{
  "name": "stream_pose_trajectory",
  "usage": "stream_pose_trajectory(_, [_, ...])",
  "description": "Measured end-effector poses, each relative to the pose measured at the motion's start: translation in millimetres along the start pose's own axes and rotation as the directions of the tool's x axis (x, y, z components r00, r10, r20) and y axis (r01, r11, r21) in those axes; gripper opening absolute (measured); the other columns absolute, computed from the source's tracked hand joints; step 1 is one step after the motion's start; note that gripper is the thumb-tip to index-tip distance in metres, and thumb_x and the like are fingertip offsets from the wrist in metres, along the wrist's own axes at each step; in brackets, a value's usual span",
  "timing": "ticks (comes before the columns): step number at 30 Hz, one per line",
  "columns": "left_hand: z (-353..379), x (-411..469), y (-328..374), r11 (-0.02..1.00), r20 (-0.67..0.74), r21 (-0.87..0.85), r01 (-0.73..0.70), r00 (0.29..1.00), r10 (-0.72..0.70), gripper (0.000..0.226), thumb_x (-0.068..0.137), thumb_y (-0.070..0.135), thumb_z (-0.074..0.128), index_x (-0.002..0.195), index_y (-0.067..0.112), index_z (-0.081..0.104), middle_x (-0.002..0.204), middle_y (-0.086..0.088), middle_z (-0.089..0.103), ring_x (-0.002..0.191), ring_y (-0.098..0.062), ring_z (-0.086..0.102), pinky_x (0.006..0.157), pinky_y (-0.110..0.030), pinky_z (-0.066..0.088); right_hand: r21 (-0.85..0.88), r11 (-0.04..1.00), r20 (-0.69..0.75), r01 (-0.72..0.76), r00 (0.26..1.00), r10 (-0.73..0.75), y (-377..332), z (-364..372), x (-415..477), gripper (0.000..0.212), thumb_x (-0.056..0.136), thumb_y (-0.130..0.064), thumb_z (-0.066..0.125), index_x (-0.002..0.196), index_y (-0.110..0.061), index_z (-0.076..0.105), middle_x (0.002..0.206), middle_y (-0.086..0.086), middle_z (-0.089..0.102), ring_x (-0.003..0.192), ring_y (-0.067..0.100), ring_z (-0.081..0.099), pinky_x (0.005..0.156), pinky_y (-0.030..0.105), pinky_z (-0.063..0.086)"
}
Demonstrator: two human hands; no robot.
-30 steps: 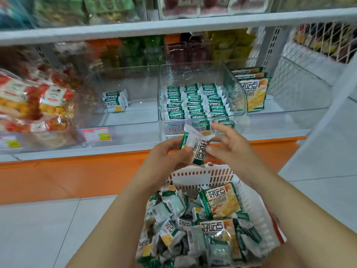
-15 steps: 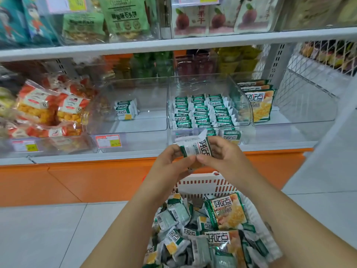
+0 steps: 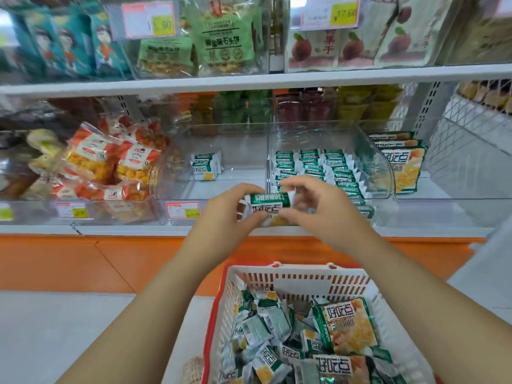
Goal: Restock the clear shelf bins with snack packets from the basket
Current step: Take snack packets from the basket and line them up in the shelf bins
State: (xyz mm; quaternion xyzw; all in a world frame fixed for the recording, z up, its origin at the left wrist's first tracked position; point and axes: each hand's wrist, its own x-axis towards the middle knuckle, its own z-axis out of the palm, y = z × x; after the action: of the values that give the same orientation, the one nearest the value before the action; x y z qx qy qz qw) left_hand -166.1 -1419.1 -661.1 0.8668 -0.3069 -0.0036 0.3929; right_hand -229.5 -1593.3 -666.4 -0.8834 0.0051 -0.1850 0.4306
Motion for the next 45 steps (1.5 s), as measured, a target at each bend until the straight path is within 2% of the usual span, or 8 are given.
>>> stream_pose_trajectory(6, [-26.6, 49.1, -39.2, 0.997, -0.169, 0.000, 0.082, 0.982, -0.080, 0.024, 0.087, 0.027, 0.066, 0.105, 0.035, 0.052, 0.088, -0.006, 0.069, 0.065, -0.016, 0.056, 0.057, -0.034, 0.047, -0.116, 0.990, 0.031, -0.076, 0.996, 0.080, 26.2, 3.1, 54.2, 0.035, 0.088, -0.026, 0.065, 0.121, -0.028, 0.057, 0.120, -0.012, 0.056, 0.105, 0.004, 0.053, 0.093, 0.021, 0.042])
stream_pose_trajectory(15, [-41.0, 127.0, -106.6, 0.963, -0.107, 0.069, 0.262, 0.961, -0.254, 0.033, 0.085, 0.014, 0.069, 0.116, 0.017, 0.057, 0.113, -0.005, 0.064, 0.085, -0.016, 0.058, 0.063, -0.023, 0.042, -0.519, 0.841, 0.179, 0.156, 0.981, -0.072, 25.8, 62.6, 143.5, 0.049, 0.090, -0.026, 0.060, 0.136, -0.024, 0.046, 0.136, 0.000, 0.049, 0.122, 0.023, 0.048, 0.105, 0.035, 0.033])
stream_pose_trajectory(22, [-49.5, 145.0, -135.2, 0.975, -0.080, 0.156, 0.155, 0.986, -0.144, 0.026, 0.085, 0.013, 0.069, 0.106, 0.023, 0.058, 0.104, 0.000, 0.060, 0.087, -0.015, 0.055, 0.066, -0.020, 0.035, -0.334, 0.941, 0.213, 0.057, 0.977, 0.017, 22.1, 117.0, 205.0, 0.035, 0.082, -0.018, 0.071, 0.115, -0.021, 0.057, 0.103, -0.004, 0.055, 0.079, 0.012, 0.052, 0.067, 0.024, 0.038])
stream_pose_trajectory(25, [-60.3, 142.9, -144.1, 0.892, -0.147, 0.449, 0.057, 0.989, 0.011, 0.035, 0.088, 0.015, 0.063, 0.122, 0.018, 0.056, 0.122, -0.003, 0.047, 0.098, -0.023, 0.055, 0.083, -0.032, 0.045, -0.272, 0.962, 0.213, 0.035, 0.977, 0.024, 27.2, 132.5, 223.0, 0.030, 0.082, -0.013, 0.071, 0.110, -0.015, 0.059, 0.084, -0.008, 0.050, 0.067, 0.009, 0.049, 0.056, 0.023, 0.037])
stream_pose_trajectory(27, [-70.6, 137.0, -152.5, 0.807, -0.209, 0.589, -0.027, 0.960, 0.185, 0.034, 0.087, 0.014, 0.062, 0.120, 0.016, 0.058, 0.124, -0.006, 0.049, 0.095, -0.029, 0.057, 0.071, -0.038, 0.047, -0.253, 0.968, 0.177, 0.001, 0.983, 0.045, 33.6, 144.1, 235.7, 0.027, 0.082, -0.010, 0.070, 0.108, -0.013, 0.060, 0.074, -0.014, 0.045, 0.063, 0.005, 0.046, 0.049, 0.015, 0.035])
stream_pose_trajectory(35, [-69.6, 124.3, -217.5, 0.886, -0.330, 0.446, -0.127, 0.897, 0.294, 0.026, 0.080, 0.018, 0.049, 0.099, 0.013, 0.067, 0.105, -0.006, 0.061, 0.100, -0.030, 0.055, 0.083, -0.039, 0.045, -0.367, 0.928, 0.200, -0.071, 0.968, 0.153, 67.4, 195.7, 279.7, 0.030, 0.081, -0.011, 0.071, 0.107, -0.011, 0.057, 0.091, 0.006, 0.057, 0.082, 0.021, 0.052, 0.059, 0.026, 0.038])
stream_pose_trajectory(41, [-61.1, 123.5, -225.9, 0.906, -0.418, 0.395, -0.153, 0.848, 0.325, 0.029, 0.081, 0.013, 0.045, 0.098, 0.011, 0.068, 0.106, -0.006, 0.061, 0.101, -0.025, 0.051, 0.085, -0.027, 0.035, -0.341, 0.934, 0.117, -0.107, 0.981, 0.155, 87.3, 223.0, 297.3, 0.041, 0.077, -0.005, 0.072, 0.073, -0.024, 0.035, 0.083, 0.008, 0.056, 0.080, 0.027, 0.058, 0.062, 0.033, 0.045])
stream_pose_trajectory(45, [-60.3, 122.9, -223.7, 0.921, -0.415, 0.363, -0.137, 0.862, 0.292, 0.035, 0.081, 0.018, 0.039, 0.100, 0.012, 0.069, 0.108, -0.005, 0.060, 0.103, -0.024, 0.052, 0.084, -0.033, 0.041, -0.494, 0.869, 0.162, -0.011, 0.981, 0.104, 86.8, 222.1, 296.1, 0.023, 0.078, -0.010, 0.072, 0.083, -0.020, 0.052, 0.093, 0.010, 0.059, 0.085, 0.026, 0.055, 0.071, 0.030, 0.041])
